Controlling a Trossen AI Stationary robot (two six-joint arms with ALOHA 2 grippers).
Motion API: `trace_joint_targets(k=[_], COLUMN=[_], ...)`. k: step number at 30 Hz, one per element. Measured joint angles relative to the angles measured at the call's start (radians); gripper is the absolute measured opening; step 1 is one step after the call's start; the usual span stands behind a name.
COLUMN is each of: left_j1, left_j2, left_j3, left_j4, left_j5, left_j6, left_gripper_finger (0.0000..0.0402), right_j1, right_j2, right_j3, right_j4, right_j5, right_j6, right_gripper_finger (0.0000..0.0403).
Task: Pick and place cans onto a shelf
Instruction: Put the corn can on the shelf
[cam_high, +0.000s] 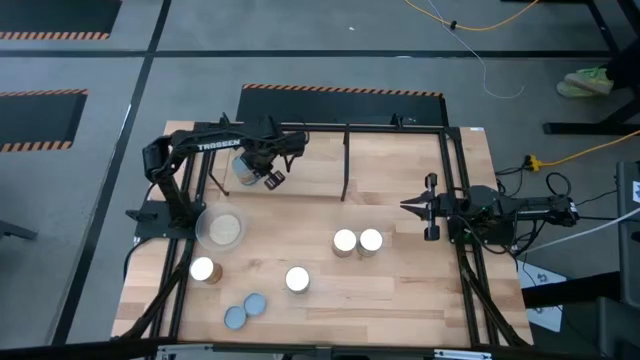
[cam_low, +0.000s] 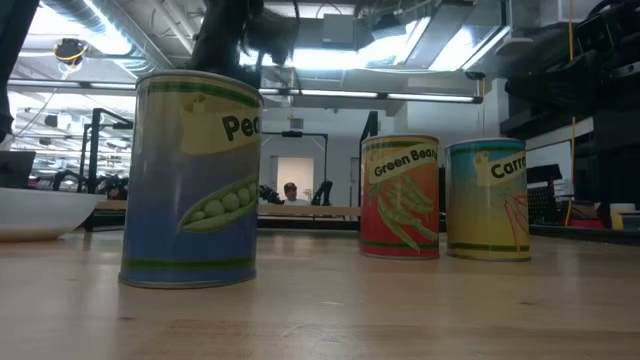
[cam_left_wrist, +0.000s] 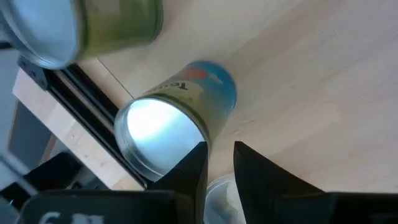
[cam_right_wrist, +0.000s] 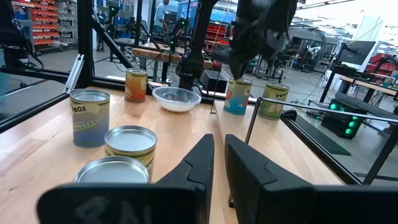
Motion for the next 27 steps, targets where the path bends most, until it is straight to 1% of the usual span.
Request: trace_joint_targets(k=[2, 6, 11, 13, 16, 19, 27], left_j1=[-0.017, -0.070, -0.174, -0.226, -0.312, -0.414, -0.708], left_j2=[-0.002, -0.024, -0.064, -0.086, -0.116, -0.138, -0.125], left_j3=[0.041, 0.125, 0.197, 0.204, 0.204, 0.204, 0.196], left_j4=[-0.001, 0.000, 0.001, 0.001, 0.002, 0.001, 0.004], left_j5=[0.004, 0.052, 0.059, 0.070, 0.097, 0.100, 0.096], left_j6=[-0.001, -0.011, -0.078, -0.124, -0.233, -0.361, -0.680], left_gripper_finger=[0.0070, 0.0070, 0.0070, 0.0070, 0.0070, 0.0070, 0.0070], right_j1=[0.000, 0.000, 0.000, 0.000, 0.000, 0.000, 0.000], right_j2=[0.000, 0.000, 0.000, 0.000, 0.000, 0.000, 0.000], right_j3=[0.000, 0.000, 0.000, 0.000, 0.000, 0.000, 0.000], right_j4=[0.000, 0.000, 0.000, 0.000, 0.000, 0.000, 0.000], right_j5=[0.000, 0.000, 0.000, 0.000, 0.000, 0.000, 0.000], right_j6=[0.000, 0.000, 0.000, 0.000, 0.000, 0.000, 0.000], right_gripper_finger=[0.0045, 0.0045, 0.0045, 0.0045, 0.0045, 0.0045, 0.0045])
